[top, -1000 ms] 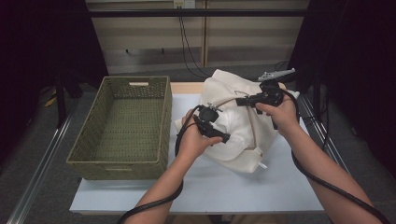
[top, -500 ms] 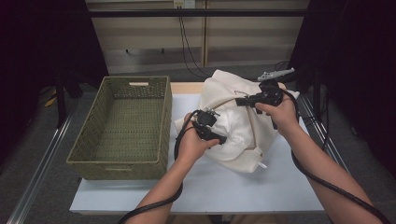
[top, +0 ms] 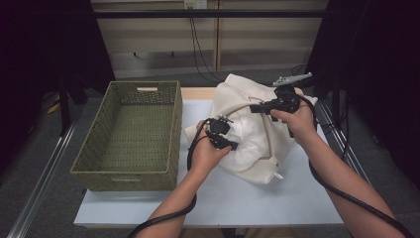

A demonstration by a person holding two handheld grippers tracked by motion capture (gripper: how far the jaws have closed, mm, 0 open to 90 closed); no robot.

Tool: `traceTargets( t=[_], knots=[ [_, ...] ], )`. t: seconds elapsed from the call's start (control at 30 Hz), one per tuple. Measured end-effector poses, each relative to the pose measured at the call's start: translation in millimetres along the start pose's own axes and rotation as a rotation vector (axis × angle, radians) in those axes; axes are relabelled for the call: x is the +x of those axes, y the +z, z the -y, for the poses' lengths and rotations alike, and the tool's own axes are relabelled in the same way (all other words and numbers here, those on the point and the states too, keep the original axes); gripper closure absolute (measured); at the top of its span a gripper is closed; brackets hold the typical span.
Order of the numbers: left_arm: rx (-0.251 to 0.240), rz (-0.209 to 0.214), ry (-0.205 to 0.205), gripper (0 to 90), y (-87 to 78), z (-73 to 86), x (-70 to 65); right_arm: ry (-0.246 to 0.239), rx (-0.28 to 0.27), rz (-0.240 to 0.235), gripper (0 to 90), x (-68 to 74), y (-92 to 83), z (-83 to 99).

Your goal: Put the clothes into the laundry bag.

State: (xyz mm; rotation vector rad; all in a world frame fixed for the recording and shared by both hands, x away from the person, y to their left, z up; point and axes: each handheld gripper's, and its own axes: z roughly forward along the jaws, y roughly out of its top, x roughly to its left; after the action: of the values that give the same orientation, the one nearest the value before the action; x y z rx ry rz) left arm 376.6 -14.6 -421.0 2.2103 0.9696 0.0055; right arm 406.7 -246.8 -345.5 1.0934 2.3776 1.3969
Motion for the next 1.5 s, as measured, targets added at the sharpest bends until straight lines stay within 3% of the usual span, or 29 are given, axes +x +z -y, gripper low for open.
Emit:
traceTargets(
  t=[0.57,1.5],
  knots=[
    [-0.055,-0.013,-0.042,81.5,1.5,-5.9,4.2,-0.003,0.005,0.004,86.5,1.2,1.0,0.2],
    [-0.104,-0.019,-0.058,81.8,12.8,-20.6,1.9,-0.003,0.005,-0.003,86.5,1.1,1.0,1.8]
  ],
)
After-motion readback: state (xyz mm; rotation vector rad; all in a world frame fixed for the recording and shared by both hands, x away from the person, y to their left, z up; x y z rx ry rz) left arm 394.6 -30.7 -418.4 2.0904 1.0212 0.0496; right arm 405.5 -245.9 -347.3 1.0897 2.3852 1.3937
